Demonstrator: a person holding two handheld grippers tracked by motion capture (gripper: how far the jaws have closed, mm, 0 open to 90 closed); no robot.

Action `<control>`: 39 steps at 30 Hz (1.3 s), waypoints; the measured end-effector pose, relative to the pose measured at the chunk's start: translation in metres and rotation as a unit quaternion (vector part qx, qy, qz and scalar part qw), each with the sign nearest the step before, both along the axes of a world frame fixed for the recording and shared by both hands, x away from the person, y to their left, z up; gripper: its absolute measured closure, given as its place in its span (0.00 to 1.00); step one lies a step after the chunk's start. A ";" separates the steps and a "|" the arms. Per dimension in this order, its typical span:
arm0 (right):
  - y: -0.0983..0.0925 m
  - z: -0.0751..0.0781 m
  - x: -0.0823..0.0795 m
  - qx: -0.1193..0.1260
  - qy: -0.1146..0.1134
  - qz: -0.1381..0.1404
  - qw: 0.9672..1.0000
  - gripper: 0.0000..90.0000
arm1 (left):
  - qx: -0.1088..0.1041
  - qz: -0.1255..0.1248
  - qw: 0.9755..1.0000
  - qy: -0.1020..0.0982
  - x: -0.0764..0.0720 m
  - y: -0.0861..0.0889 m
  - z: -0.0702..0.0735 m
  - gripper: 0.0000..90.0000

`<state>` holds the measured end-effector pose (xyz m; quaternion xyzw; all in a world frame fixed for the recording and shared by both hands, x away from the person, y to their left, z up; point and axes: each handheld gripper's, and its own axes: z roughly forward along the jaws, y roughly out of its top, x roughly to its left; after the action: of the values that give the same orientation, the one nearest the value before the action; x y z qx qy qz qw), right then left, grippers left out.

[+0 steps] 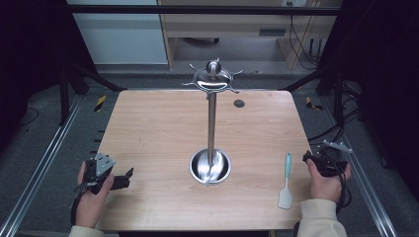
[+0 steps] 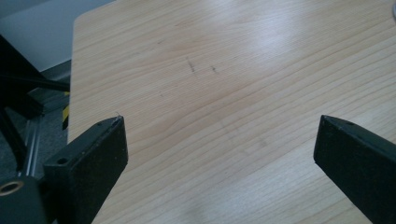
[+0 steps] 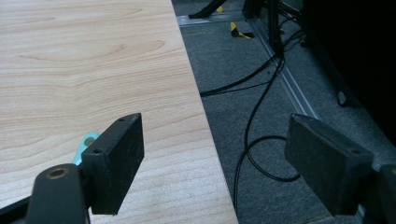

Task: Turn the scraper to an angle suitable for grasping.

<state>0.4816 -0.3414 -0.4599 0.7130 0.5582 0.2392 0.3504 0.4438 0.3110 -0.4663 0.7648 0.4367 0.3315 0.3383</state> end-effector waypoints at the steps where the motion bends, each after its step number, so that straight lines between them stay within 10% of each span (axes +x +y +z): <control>1: 0.000 0.000 -0.001 -0.002 0.000 -0.001 1.000 0.25 | 0.001 -0.002 1.000 0.000 0.000 -0.001 0.000 0.03; 12: 0.002 -0.004 0.001 0.011 0.021 0.043 0.999 0.50 | 0.016 -0.015 1.000 0.008 0.000 -0.006 -0.003 0.03; 24: 0.014 -0.013 0.008 0.047 0.065 0.121 0.989 0.96 | 0.027 -0.026 0.999 0.007 -0.001 -0.008 -0.002 0.03; 39: 0.027 -0.023 0.018 0.067 0.092 0.158 0.981 1.00 | 0.035 -0.029 0.999 0.005 -0.001 -0.010 -0.002 0.03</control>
<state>0.4994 -0.3144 -0.4831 0.6566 0.6764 0.2620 0.2068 0.4428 0.3011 -0.4684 0.7904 0.4041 0.3325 0.3185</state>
